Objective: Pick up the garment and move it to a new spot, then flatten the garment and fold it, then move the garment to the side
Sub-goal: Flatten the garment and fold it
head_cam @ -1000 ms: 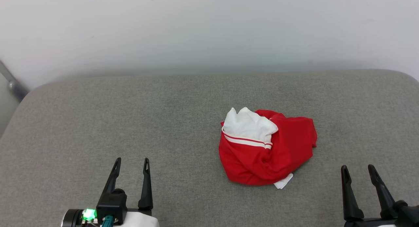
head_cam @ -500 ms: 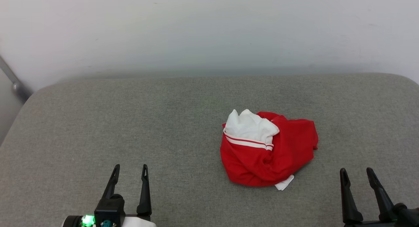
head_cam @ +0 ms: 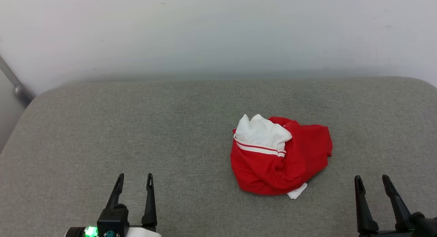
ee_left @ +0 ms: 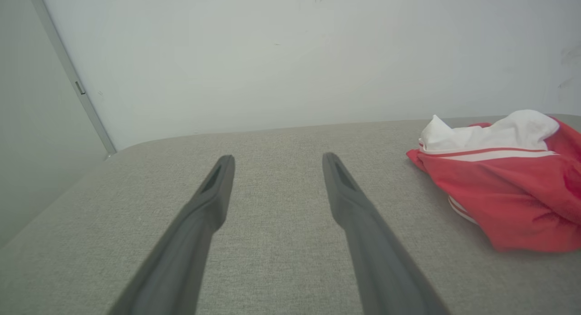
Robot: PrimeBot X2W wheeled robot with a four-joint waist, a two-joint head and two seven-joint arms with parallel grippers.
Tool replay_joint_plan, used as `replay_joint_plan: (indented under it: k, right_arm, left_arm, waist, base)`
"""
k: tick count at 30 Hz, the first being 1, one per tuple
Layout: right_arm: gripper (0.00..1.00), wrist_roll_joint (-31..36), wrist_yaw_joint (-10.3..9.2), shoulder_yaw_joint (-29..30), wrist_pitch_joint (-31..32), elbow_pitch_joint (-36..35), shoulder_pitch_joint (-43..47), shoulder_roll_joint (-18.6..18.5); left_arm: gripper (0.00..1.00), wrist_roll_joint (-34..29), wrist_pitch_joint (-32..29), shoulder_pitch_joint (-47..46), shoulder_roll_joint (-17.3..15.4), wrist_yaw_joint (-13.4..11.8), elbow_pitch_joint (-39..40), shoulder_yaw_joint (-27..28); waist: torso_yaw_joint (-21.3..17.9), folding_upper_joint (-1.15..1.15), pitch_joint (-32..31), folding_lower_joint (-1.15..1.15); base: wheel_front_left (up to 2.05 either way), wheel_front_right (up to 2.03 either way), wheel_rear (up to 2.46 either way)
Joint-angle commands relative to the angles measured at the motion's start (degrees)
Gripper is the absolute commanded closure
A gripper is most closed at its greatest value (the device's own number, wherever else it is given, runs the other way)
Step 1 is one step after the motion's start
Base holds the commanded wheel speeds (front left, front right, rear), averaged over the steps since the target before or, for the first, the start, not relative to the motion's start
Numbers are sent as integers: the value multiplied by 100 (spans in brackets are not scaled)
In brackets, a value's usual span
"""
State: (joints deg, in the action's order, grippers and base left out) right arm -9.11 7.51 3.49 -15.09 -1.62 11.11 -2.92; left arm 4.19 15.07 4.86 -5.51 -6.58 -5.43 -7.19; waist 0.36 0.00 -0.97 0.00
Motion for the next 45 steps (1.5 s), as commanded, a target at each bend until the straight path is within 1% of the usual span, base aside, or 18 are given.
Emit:
replay_joint_plan:
  k: [1,5,10,14,19,23,28,31,32,34,37,42,45]
  right_arm:
    - [0,-28,-4,-4,-12,-13,65,8]
    - [0,-17,-4,-13,-12,-1,33,8]
    - [0,-14,-4,-48,-12,6,-33,8]
    - [0,-9,-4,-73,-12,-7,-97,8]
    - [0,17,-4,-79,-12,-31,-183,8]
    - [0,-4,-4,-78,-12,-67,-305,8]
    - [0,-75,-4,-88,-12,-104,-510,8]
    - [0,-106,-4,-100,-12,-119,-654,9]
    - [0,-106,-4,-100,-12,-119,-654,9]
    - [0,-138,-4,-118,-12,-140,-753,8]
    - [0,-175,-4,-136,-12,-171,-904,9]
    - [0,-254,-4,-166,-11,-250,-1161,9]
    - [0,-314,-4,-161,-12,-272,-1289,8]
  left_arm:
    - [0,-35,15,55,14,31,-19,31]
    - [0,-90,15,-107,15,101,-104,84]
    - [0,-216,15,-537,-123,255,-210,83]
    - [0,-253,15,-1116,-273,437,-400,61]
    - [0,-410,-20,-2117,-508,782,-889,-146]
    - [0,-459,-419,-3130,-652,1100,-1220,-347]
    - [0,-310,-1183,-4370,-764,1343,-1542,-722]
    - [0,-68,-1816,-5018,-786,1390,-1759,-1220]
    - [0,-68,-1816,-5018,-786,1390,-1759,-1220]
    - [0,295,-2279,-5420,-847,1388,-1833,-1816]
    - [0,1063,-3085,-6070,-1105,1386,-1911,-2878]
    - [0,2429,-4382,-7122,-1553,1388,-1730,-4558]
    - [0,3185,-5068,-7646,-1774,1388,-1573,-5359]
  waist:
    - [-4,0,-4,0]
    - [-38,0,-12,0]
    - [-121,0,4,0]
    - [-238,0,56,0]
    - [-371,0,192,0]
    - [-490,0,442,0]
    - [-638,0,804,0]
    - [-734,0,1027,0]
    - [-734,0,1027,0]
    - [-804,0,1173,0]
    - [-922,0,1405,0]
    - [-1141,0,1803,0]
    - [-1280,0,2031,0]
  base:
    - [0,0,0]
    - [0,0,0]
    - [0,0,0]
    - [0,0,0]
    - [0,0,0]
    - [0,0,0]
    - [0,0,0]
    - [0,0,0]
    - [0,0,0]
    - [0,0,0]
    - [0,0,0]
    - [0,0,0]
    - [0,0,0]
